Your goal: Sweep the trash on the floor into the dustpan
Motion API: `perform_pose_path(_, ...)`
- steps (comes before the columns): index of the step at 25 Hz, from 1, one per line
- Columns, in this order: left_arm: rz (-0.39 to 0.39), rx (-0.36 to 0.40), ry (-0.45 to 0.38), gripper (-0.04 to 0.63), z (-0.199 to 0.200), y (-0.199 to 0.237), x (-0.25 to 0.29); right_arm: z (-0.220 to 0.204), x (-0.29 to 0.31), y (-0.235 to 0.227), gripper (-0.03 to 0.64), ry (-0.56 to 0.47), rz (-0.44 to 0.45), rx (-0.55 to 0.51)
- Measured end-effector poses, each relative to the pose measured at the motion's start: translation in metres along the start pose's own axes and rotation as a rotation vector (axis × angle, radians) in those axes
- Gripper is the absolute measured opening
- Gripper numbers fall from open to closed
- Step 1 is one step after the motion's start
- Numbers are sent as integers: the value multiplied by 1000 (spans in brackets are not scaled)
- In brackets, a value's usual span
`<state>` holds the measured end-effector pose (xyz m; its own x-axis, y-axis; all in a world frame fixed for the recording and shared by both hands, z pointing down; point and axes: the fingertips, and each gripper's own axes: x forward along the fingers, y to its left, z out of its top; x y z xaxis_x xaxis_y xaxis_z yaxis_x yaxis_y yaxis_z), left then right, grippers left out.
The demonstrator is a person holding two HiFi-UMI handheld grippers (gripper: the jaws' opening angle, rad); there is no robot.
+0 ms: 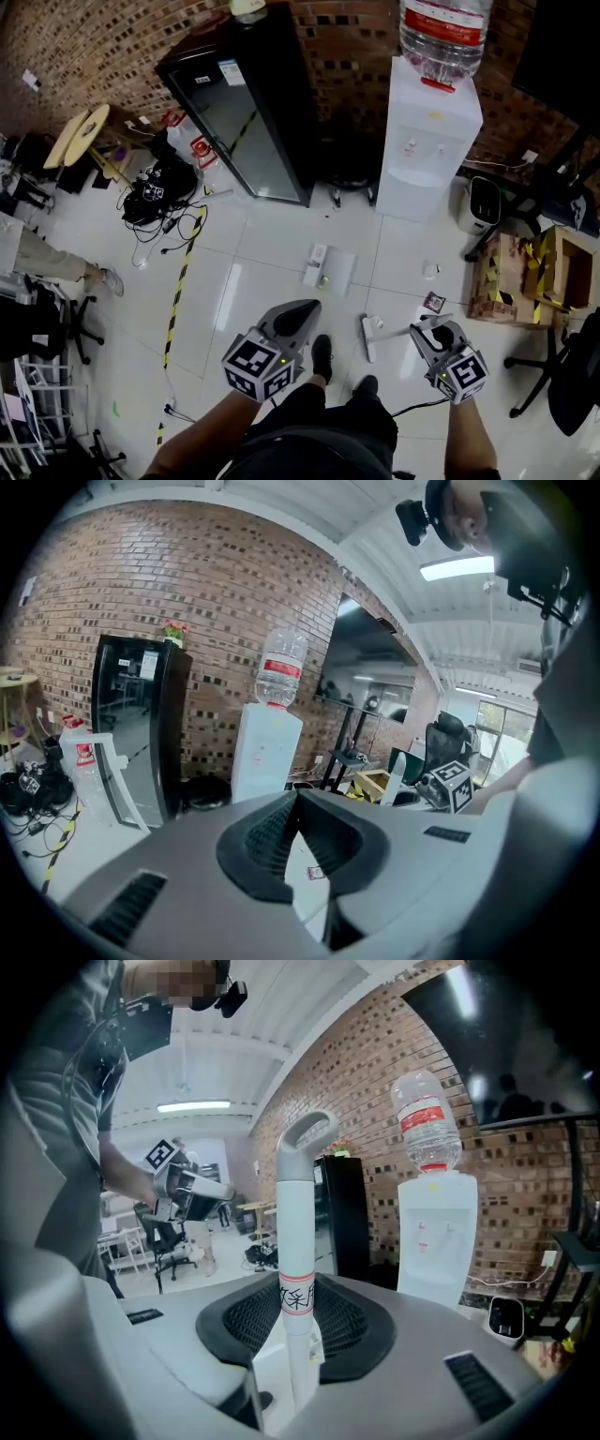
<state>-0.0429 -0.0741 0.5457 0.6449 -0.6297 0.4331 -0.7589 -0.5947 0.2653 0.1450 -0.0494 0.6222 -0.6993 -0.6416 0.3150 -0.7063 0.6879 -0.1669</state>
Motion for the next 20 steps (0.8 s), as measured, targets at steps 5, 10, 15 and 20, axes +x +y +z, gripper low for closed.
perform_pose_path(5,7,-9,-4,8,10,33,-4,14,38,-17,135,34,22,-54)
perform_pose_path(10,-4,-14,0,8,14,58,1,24,71,-25,135,72,52,-105)
perform_pose_path(15,-21,1,3,8,20,77,6,33,97,-36,135,95,49,-131)
perform_pose_path(20,-34,11,0,6,30,93,7,43,115,-51,135,90,23,-147)
